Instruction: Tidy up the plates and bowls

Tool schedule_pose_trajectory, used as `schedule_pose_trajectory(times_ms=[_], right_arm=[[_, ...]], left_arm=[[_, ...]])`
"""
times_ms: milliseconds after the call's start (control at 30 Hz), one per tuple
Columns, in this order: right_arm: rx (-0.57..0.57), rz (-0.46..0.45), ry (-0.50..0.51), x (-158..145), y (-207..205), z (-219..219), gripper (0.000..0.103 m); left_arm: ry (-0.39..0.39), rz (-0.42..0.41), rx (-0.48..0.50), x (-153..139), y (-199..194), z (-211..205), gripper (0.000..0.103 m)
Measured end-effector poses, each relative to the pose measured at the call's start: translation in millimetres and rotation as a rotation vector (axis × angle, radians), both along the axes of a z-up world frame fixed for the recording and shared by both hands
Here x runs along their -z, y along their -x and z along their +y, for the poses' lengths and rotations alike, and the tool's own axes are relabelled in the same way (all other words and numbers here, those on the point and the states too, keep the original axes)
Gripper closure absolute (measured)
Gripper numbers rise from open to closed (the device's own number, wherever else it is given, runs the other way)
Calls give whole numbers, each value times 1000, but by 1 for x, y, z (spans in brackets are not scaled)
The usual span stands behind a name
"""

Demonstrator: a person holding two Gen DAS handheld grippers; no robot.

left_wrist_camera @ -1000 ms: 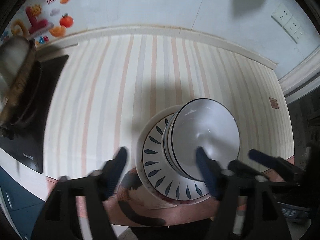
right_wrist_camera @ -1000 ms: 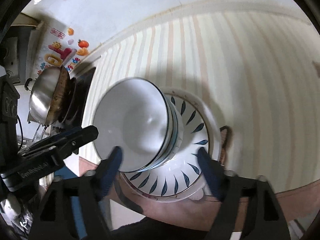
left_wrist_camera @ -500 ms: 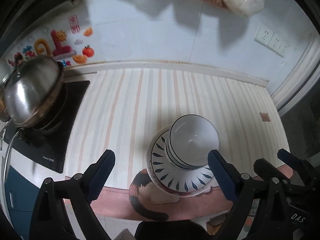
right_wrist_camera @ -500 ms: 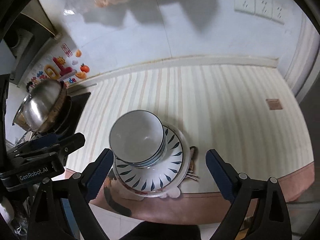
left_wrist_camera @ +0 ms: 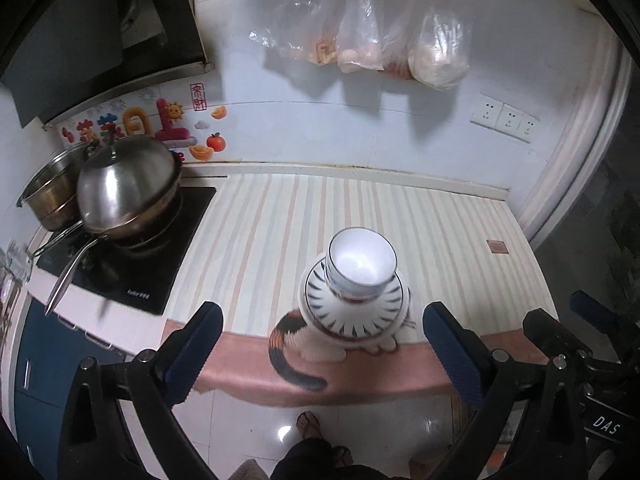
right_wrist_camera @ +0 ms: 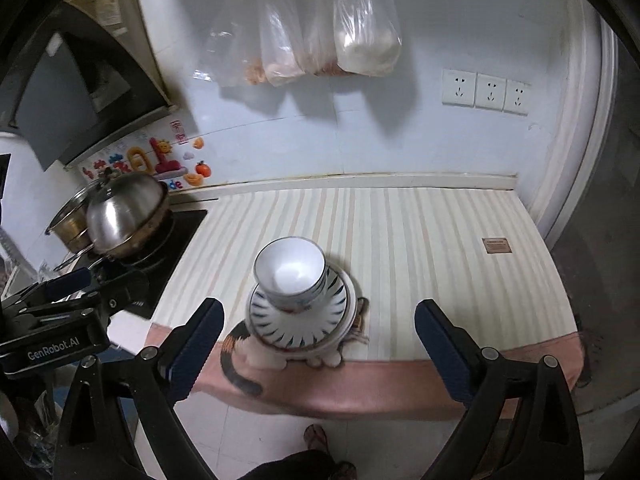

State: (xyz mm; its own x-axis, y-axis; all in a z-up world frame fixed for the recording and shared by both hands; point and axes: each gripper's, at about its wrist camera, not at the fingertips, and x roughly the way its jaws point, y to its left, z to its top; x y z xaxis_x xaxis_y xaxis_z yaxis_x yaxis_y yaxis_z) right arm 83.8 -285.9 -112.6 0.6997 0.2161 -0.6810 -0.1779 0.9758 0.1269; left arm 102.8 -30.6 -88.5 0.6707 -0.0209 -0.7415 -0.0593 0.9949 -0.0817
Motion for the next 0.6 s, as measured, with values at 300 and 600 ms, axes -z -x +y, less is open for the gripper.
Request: schedule_pose_trajectory(times_ms=[300,600], right_arm=[[-28,-45,27,-26,76,-5,4],[4,-87,30,-46,105,0,4]], left_arm=[[-21,-18,-35,-14,61,-7,0],[-48,-61,-36,-31,86,8,0]])
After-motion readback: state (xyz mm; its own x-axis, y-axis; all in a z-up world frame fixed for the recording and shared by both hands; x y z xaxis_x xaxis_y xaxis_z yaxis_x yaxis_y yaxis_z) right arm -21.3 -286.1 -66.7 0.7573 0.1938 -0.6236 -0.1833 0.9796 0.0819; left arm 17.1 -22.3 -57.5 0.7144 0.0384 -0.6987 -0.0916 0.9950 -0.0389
